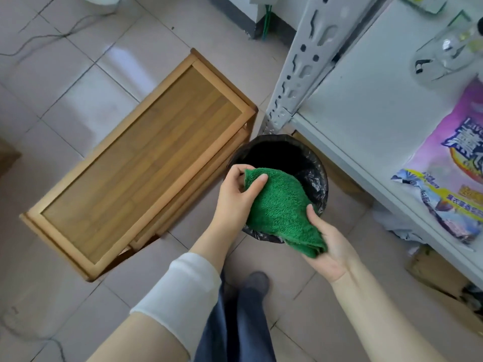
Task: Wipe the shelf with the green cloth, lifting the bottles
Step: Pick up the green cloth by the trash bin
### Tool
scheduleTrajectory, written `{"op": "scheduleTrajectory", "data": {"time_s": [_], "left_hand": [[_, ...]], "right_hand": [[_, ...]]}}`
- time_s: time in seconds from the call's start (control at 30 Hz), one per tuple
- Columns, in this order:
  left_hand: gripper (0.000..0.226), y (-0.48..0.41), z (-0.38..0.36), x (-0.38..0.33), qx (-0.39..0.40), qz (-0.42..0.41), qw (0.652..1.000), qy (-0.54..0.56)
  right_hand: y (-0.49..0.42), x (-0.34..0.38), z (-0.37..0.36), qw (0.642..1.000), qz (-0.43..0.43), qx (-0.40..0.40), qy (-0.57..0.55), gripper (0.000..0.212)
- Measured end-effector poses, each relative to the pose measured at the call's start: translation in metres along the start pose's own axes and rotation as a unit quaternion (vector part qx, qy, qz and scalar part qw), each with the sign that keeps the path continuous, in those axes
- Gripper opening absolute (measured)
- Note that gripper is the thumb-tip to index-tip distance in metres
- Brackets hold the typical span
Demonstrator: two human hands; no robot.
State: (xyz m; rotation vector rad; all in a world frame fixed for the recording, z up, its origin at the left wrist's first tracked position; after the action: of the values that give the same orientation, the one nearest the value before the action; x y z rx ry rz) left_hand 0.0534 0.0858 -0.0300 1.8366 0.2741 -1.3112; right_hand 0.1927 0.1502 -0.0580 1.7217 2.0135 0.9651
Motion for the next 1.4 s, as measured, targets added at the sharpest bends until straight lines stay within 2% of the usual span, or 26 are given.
{"op": "scheduleTrajectory", "data": {"time_s": [0.07, 0.1, 0.17, 0.2, 0.27, 0.3, 0.37, 0.43, 0.53, 0.63, 0.77, 0.9, 1.1, 1.3, 1.37, 1.4], "left_hand": [[0.009, 0.003, -0.007, 0.031, -0.019, 0.046, 0.998, -0.037], [0.014, 0.005, -0.005, 0.049, -0.044, 0.075, 0.994, -0.07], [0.038, 0.007, 0.011, 0.084, -0.117, 0.136, 0.977, -0.117], [0.052, 0.008, 0.021, 0.099, -0.152, 0.164, 0.967, -0.121], [0.078, 0.007, 0.035, 0.132, -0.183, 0.227, 0.953, -0.086], [0.086, 0.004, 0.037, 0.15, -0.176, 0.251, 0.95, -0.056], [0.081, -0.006, 0.032, 0.176, -0.137, 0.272, 0.952, 0.006], [0.058, -0.015, 0.024, 0.187, -0.103, 0.271, 0.955, 0.057], [0.041, -0.024, 0.027, 0.198, -0.1, 0.273, 0.951, 0.102], [0.052, -0.031, 0.031, 0.202, -0.092, 0.283, 0.949, 0.106], [0.061, -0.046, 0.046, 0.192, -0.116, 0.252, 0.959, 0.048], [0.058, -0.069, 0.054, 0.181, -0.085, 0.237, 0.967, -0.027], [0.052, -0.08, 0.059, 0.172, -0.046, 0.233, 0.959, -0.155], [0.049, -0.06, 0.05, 0.158, -0.05, 0.224, 0.96, -0.16], [0.059, -0.044, 0.047, 0.142, -0.036, 0.217, 0.962, -0.159], [0.069, -0.035, 0.045, 0.133, -0.028, 0.217, 0.963, -0.16]], "right_hand": [[0.011, 0.0, 0.02, 1.0, 0.026, -0.015, -0.003, 0.062], [0.015, 0.001, 0.03, 0.999, 0.036, -0.019, -0.004, 0.061], [0.02, 0.007, 0.05, 0.998, 0.054, -0.033, 0.005, 0.057], [0.023, 0.011, 0.06, 0.997, 0.063, -0.045, 0.008, 0.048], [0.025, 0.02, 0.085, 0.993, 0.086, -0.081, -0.008, 0.016], [0.024, 0.024, 0.097, 0.99, 0.103, -0.091, -0.015, 0.022], [0.019, 0.029, 0.114, 0.988, 0.118, -0.096, -0.007, 0.031], [0.012, 0.029, 0.121, 0.988, 0.123, -0.092, -0.002, 0.034], [0.006, 0.026, 0.133, 0.987, 0.128, -0.1, -0.003, 0.028], [0.003, 0.024, 0.14, 0.985, 0.139, -0.098, -0.021, 0.037], [0.002, 0.021, 0.141, 0.986, 0.142, -0.087, -0.016, 0.047], [-0.002, 0.017, 0.147, 0.987, 0.136, -0.084, -0.018, 0.042], [-0.013, 0.011, 0.151, 0.989, 0.128, -0.073, -0.018, 0.034], [0.0, 0.011, 0.135, 0.99, 0.115, -0.081, -0.023, 0.03], [0.013, 0.01, 0.113, 0.992, 0.107, -0.058, -0.019, 0.028], [0.021, 0.012, 0.099, 0.993, 0.11, -0.036, -0.018, 0.038]]}}
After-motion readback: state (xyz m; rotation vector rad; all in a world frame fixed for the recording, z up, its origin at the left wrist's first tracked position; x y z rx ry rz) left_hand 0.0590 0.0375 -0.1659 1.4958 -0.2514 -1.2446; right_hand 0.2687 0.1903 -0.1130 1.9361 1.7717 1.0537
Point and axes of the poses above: each hand's wrist, its own y-axis away from the middle knuckle, its own z-axis out of the back of the hand, x = y × z, the point moved 10 cm from there along -y, towards the middle knuckle, and after that the axes turned 14 degrees about x, right-handed, at the moved point
